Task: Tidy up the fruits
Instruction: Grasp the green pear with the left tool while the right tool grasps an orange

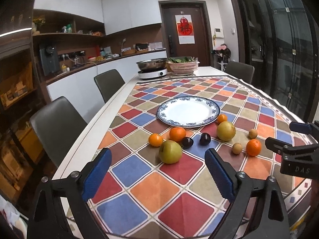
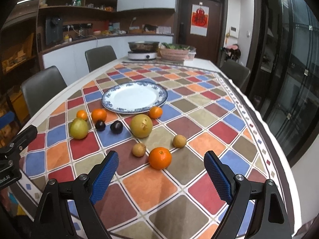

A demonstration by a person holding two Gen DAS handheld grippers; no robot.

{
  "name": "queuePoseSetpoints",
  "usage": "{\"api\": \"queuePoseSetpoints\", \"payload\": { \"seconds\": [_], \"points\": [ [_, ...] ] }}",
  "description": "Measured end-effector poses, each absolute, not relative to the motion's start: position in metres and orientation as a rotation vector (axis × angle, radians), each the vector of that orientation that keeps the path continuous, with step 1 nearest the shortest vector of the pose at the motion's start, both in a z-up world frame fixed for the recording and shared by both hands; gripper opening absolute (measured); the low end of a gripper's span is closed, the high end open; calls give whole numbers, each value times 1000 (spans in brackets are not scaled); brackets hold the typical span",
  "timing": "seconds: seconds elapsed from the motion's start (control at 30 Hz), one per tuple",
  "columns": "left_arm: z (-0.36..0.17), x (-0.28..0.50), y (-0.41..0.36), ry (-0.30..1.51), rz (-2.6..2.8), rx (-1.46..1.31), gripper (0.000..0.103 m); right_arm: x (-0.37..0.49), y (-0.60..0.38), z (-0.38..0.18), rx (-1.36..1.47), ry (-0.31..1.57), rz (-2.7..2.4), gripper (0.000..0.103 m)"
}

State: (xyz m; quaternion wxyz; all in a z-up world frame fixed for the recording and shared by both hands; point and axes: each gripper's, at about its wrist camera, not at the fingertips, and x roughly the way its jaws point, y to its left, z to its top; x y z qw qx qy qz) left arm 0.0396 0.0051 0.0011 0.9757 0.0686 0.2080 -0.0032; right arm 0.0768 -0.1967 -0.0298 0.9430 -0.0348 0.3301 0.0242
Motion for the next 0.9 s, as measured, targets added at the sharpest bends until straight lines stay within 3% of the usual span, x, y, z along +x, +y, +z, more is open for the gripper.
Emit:
{"api": "queuePoseSetpoints", "payload": {
  "seconds": [0.3, 0.57, 0.9],
  "points": [
    [-22, 82, 0, 547, -46, 155, 82, 113, -199, -56, -44, 809, 33, 87],
    [-50, 115, -6, 690, -61, 228, 77, 135, -202, -81, -36, 909, 17, 72],
    [-68, 142, -5, 747, -104, 211, 69, 150, -201, -95, -44, 958, 18, 62]
  ]
}}
